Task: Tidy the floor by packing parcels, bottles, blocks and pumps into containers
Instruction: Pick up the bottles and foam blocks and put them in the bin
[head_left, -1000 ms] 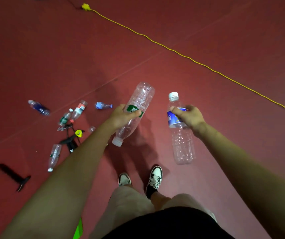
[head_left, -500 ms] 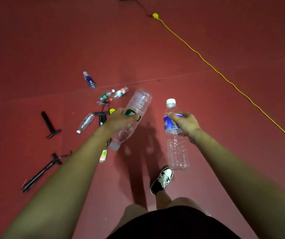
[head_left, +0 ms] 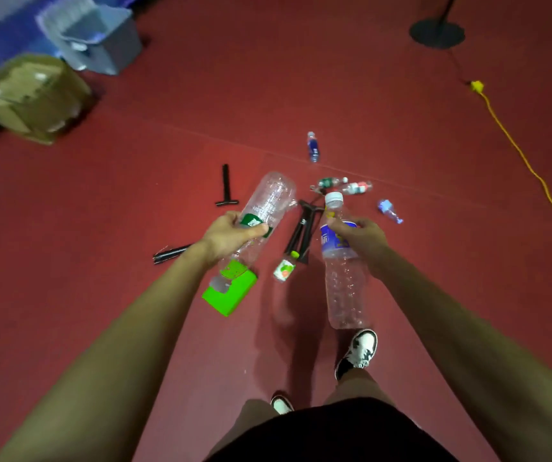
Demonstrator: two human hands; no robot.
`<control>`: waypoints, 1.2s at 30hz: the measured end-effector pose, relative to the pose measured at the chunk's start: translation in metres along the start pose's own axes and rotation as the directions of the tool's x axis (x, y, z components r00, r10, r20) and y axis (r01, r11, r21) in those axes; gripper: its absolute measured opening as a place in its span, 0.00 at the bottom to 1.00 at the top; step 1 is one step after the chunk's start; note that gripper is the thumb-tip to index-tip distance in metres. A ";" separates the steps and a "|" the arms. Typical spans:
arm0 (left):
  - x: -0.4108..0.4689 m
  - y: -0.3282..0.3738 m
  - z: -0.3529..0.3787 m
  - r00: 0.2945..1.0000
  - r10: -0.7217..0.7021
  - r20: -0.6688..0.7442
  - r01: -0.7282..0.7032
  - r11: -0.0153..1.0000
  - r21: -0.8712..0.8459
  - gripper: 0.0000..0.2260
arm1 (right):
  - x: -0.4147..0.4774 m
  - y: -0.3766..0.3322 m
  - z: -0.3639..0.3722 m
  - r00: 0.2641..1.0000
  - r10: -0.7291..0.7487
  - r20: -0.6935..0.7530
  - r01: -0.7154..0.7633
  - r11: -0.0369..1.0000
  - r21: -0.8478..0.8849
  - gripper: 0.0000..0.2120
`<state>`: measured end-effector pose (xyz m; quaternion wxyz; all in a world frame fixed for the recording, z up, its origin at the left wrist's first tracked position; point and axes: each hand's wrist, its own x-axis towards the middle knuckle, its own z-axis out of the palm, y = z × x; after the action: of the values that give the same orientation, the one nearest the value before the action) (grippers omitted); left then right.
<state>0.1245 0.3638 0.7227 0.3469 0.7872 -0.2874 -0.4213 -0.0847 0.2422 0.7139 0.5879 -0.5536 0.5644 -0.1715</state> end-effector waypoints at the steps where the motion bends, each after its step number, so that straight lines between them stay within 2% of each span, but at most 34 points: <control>1: -0.006 -0.009 -0.017 0.999 -0.008 -0.032 0.007 1.000 -0.023 0.14 | -0.002 -0.007 0.017 0.999 -0.026 0.028 0.027 0.999 -0.026 0.09; 6: -0.030 -0.051 -0.090 0.986 -0.080 -0.147 0.061 0.990 -0.129 0.23 | -0.003 -0.040 0.092 0.984 -0.089 0.151 0.105 0.989 -0.101 0.08; 9: -0.032 -0.073 -0.122 0.970 -0.134 -0.202 0.103 0.982 -0.156 0.20 | 0.006 -0.055 0.129 0.969 -0.108 0.223 0.147 0.975 -0.169 0.09; 13: -0.021 -0.091 -0.161 0.944 -0.190 -0.271 0.141 0.972 -0.191 0.20 | 0.030 -0.082 0.174 0.940 -0.133 0.313 0.217 0.943 -0.252 0.11; 15: -0.010 -0.098 -0.180 0.932 -0.210 -0.295 0.151 0.965 -0.212 0.20 | 0.046 -0.098 0.192 0.920 -0.154 0.360 0.256 0.932 -0.255 0.15; 17: 0.003 -0.098 -0.199 0.918 -0.237 -0.317 0.170 0.959 -0.226 0.22 | 0.065 -0.120 0.209 0.901 -0.167 0.402 0.283 0.926 -0.250 0.14; 19: 0.019 -0.092 -0.219 0.904 -0.256 -0.343 0.182 0.955 -0.234 0.22 | 0.084 -0.143 0.224 0.895 -0.164 0.416 0.278 0.932 -0.231 0.10; 23: 0.051 -0.075 -0.258 0.885 -0.242 -0.397 0.175 0.964 -0.198 0.20 | 0.123 -0.181 0.261 0.884 -0.165 0.438 0.274 0.941 -0.199 0.09; 28: 0.081 -0.066 -0.303 0.876 -0.210 -0.435 0.153 0.975 -0.162 0.19 | 0.156 -0.216 0.310 0.864 -0.180 0.470 0.309 0.927 -0.213 0.11; 36: 0.122 -0.094 -0.410 0.856 -0.229 -0.463 0.177 0.972 -0.152 0.21 | 0.191 -0.260 0.418 0.833 -0.133 0.536 0.298 0.926 -0.232 0.10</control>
<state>0.5514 0.4534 0.7580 0.4011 0.8733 -0.0860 -0.2628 0.4402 0.1899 0.7389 0.5997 -0.7240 0.3408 0.0052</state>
